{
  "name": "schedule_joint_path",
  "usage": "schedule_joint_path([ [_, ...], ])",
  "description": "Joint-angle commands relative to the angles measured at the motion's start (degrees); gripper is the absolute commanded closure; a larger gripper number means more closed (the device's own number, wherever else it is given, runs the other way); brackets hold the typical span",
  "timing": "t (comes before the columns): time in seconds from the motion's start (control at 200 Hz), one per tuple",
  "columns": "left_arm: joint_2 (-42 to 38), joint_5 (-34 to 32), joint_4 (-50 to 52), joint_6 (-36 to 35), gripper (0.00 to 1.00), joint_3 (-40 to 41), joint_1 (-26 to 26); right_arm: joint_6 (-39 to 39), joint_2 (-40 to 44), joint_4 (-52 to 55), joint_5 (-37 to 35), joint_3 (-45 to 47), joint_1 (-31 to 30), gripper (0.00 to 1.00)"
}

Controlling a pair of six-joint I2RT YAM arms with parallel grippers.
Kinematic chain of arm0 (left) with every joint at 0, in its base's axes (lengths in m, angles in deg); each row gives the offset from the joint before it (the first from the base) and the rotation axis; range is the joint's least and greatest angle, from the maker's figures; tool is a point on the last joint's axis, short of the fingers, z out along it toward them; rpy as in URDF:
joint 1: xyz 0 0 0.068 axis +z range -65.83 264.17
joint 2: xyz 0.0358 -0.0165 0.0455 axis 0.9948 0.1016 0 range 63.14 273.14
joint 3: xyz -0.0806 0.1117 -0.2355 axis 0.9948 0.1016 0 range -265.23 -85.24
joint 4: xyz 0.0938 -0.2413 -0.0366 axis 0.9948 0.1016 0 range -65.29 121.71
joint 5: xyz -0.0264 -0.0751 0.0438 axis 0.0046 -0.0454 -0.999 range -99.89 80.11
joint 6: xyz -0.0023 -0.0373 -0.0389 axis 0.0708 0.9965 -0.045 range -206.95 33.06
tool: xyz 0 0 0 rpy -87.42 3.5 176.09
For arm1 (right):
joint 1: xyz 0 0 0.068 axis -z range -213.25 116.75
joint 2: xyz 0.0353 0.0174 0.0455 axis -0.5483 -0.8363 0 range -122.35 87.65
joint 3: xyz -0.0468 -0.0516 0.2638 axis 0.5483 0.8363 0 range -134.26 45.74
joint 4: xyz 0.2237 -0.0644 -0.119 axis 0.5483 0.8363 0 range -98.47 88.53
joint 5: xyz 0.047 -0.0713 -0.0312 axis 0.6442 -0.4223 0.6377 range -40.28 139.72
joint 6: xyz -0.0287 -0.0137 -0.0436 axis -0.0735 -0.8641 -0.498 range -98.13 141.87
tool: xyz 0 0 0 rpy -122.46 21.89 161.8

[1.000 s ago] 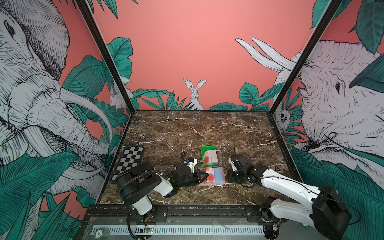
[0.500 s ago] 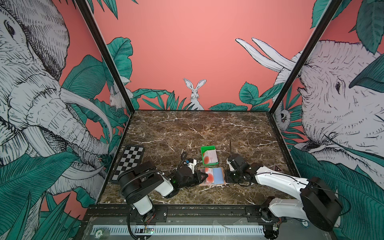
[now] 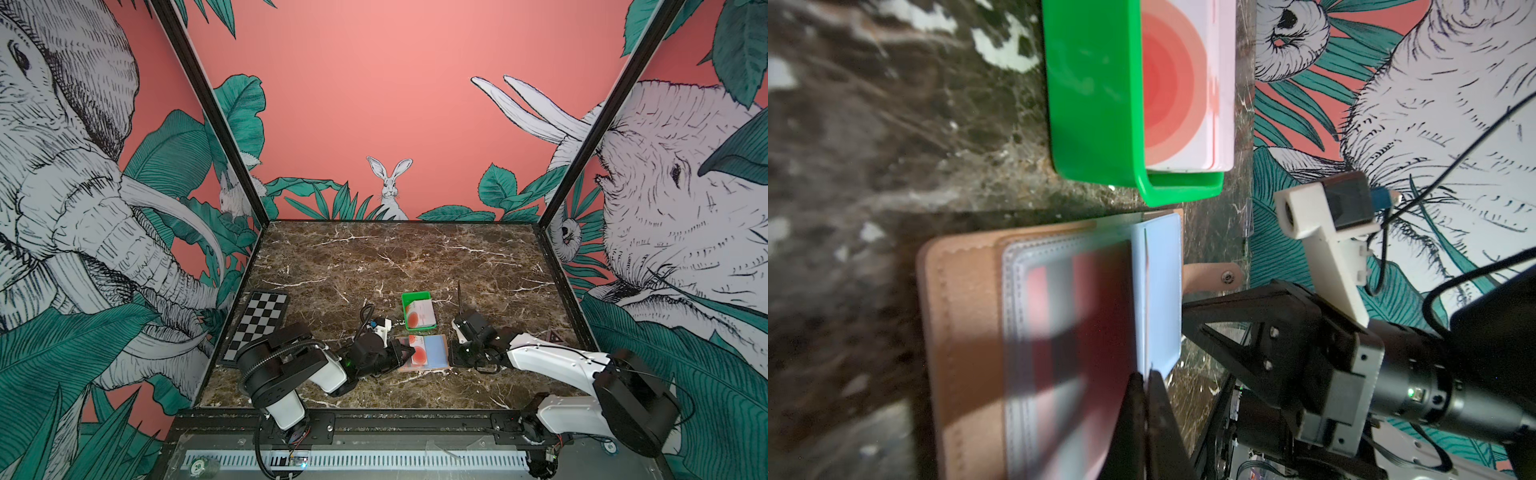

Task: Insert credit cards into a card holder
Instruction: Insert the credit card into the card slot.

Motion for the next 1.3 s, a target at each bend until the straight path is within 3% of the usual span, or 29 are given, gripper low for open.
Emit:
schedule_joint_path([
  [0.0, -0.38, -0.88, 1.62, 1.28, 1.0, 0.69, -0.22, 0.4, -1.0, -0.38, -0.51, 1.44, -0.69, 0.94],
  [0.365, 0.75, 0.27, 1.74, 1.45, 1.0, -0.33, -0.27, 0.42, -1.14, 0.09, -0.98, 1.06, -0.99, 0.94],
  [0.845, 7.23, 1.94, -6.63, 3.63, 1.0, -1.06, -0.4, 0.29, -1.47, 0.02, -1.2, 1.19, -1.21, 0.95],
  [1.295, 7.72, 3.09, -2.53, 3.56, 1.0, -3.42, -0.71, -0.2, -2.42, 0.0, -0.67, 0.42, -1.31, 0.96],
])
